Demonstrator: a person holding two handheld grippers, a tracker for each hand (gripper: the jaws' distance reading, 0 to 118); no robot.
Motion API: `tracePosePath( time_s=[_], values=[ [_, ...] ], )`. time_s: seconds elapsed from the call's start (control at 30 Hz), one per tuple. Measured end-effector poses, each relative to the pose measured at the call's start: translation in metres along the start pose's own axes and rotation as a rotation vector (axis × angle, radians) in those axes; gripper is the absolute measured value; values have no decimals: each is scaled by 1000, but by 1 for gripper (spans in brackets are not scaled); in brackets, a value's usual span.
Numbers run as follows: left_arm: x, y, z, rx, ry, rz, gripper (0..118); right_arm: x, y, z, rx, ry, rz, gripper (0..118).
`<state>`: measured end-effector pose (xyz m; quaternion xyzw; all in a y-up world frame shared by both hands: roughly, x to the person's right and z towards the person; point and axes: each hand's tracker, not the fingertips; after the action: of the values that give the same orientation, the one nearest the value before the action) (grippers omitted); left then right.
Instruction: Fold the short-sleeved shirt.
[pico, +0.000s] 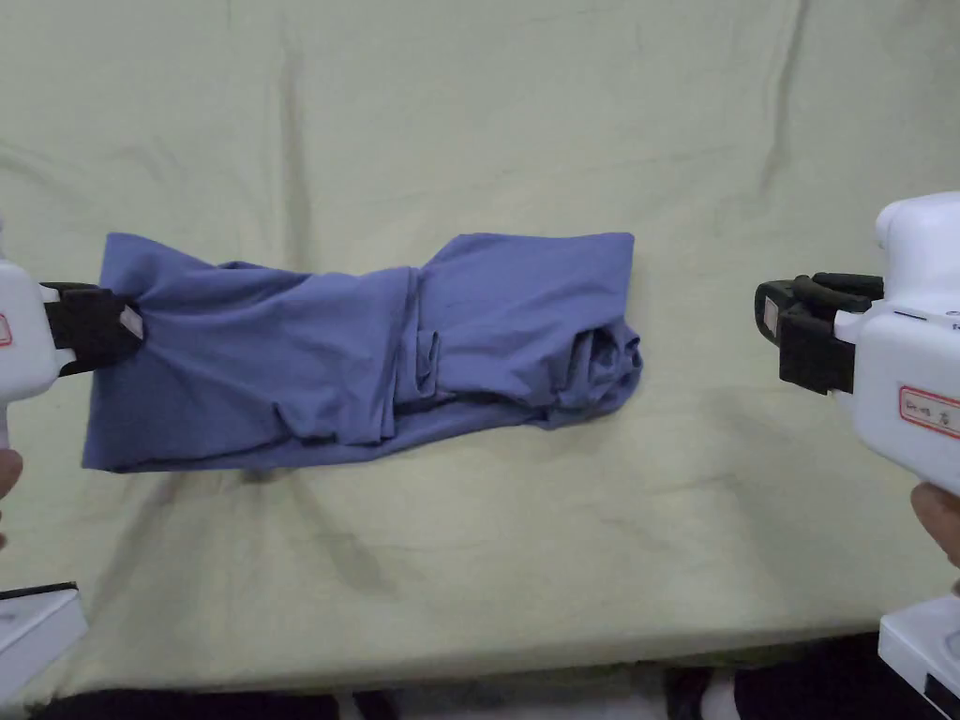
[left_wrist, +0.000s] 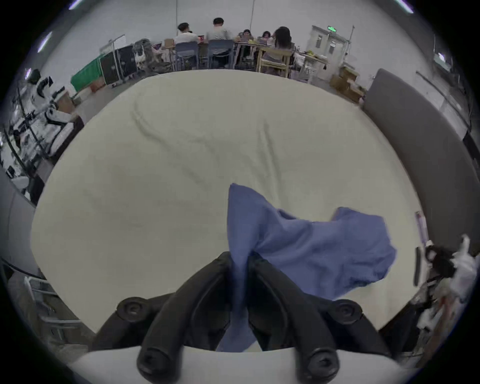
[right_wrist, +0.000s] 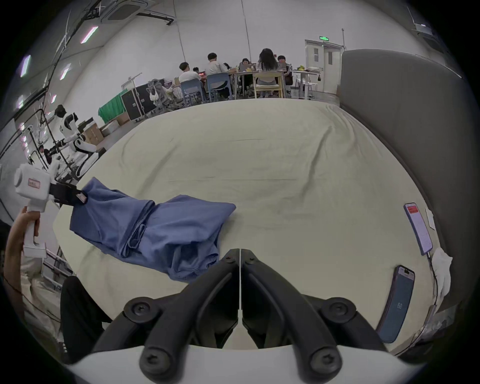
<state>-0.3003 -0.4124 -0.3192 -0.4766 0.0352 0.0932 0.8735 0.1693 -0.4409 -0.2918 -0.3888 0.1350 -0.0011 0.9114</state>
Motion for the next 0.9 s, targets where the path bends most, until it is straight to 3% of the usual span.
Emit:
tracePosePath(
  time_s=[0.23, 0.37, 0.57, 0.6, 0.67, 0.7, 0.77, 0.83, 0.9],
  values=[
    [130, -6, -6, 23, -96, -156, 9, 13, -3, -1, 2, 11, -31, 4],
    [203, -14, -52, -74, -281, -162, 9, 25, -8, 4, -5, -18, -48, 4],
    [264, -18, -114, -228, -382, -128, 11, 42, -15, 8, -20, -56, -90, 4],
    [261, -15, -122, -259, -401, -89, 21, 44, -16, 7, -24, -58, -91, 4],
    [246, -11, -126, -322, -575, 64, 86, 45, -17, 6, -31, -59, -95, 4],
    [231, -9, -115, -325, -695, 138, 87, 46, -18, 4, -33, -59, -95, 4],
    [202, 0, -78, -244, -777, 246, 87, 46, -18, 4, -30, -55, -98, 4],
    [174, 10, -43, -91, -694, 219, 87, 45, -18, 3, -30, -44, -101, 4],
    [154, 14, -15, 28, -507, 140, 84, 43, -17, 2, -29, -43, -97, 4]
  ],
)
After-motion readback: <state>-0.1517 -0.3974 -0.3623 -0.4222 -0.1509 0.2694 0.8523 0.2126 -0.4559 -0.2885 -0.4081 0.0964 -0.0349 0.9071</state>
